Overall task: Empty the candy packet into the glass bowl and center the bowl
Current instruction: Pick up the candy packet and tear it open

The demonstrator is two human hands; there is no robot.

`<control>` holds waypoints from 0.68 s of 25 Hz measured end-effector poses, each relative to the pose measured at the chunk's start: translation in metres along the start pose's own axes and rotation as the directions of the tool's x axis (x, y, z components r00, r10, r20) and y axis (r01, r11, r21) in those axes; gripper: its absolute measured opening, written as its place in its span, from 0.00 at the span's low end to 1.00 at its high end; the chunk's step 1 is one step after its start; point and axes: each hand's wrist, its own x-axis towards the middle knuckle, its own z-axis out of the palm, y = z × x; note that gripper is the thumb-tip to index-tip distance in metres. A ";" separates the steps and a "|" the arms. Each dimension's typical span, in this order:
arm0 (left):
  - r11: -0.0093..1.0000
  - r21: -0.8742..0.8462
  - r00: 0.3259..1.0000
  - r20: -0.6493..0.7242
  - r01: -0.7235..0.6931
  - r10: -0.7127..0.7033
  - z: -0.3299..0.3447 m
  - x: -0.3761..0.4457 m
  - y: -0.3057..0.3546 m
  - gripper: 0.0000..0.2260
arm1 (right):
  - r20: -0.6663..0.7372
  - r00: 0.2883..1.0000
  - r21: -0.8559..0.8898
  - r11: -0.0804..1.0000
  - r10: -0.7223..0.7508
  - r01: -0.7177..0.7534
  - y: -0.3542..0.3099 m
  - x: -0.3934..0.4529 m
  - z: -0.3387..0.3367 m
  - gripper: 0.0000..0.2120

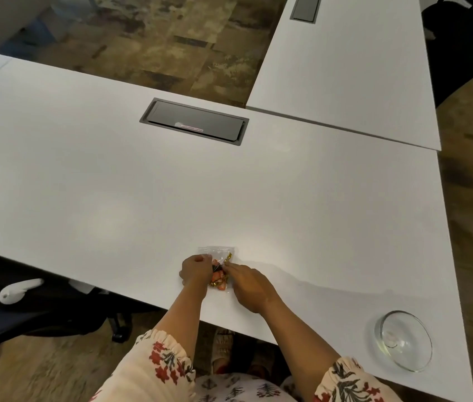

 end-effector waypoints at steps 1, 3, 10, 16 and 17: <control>0.999 -0.003 0.999 0.008 -0.032 0.032 0.000 -0.002 0.001 0.05 | -0.031 0.999 0.033 0.999 0.010 -0.009 0.001 0.000 -0.003 0.25; 0.994 0.007 0.994 0.028 -0.107 0.107 0.000 -0.007 0.004 0.08 | -0.140 0.986 0.138 0.988 0.086 -0.066 0.002 -0.001 -0.012 0.24; 0.855 0.217 0.877 0.212 -0.472 0.430 0.007 -0.027 0.019 0.07 | -0.335 0.929 0.124 0.984 0.160 -0.125 0.006 0.011 -0.058 0.18; 0.781 0.212 0.799 0.306 -0.587 0.517 0.016 -0.040 0.047 0.07 | -0.360 0.899 0.390 0.916 0.249 -0.097 0.021 -0.001 -0.080 0.09; 0.777 0.224 0.799 0.312 -0.588 0.514 0.017 -0.041 0.050 0.09 | -0.336 0.900 0.439 0.891 0.279 -0.112 0.023 -0.003 -0.083 0.09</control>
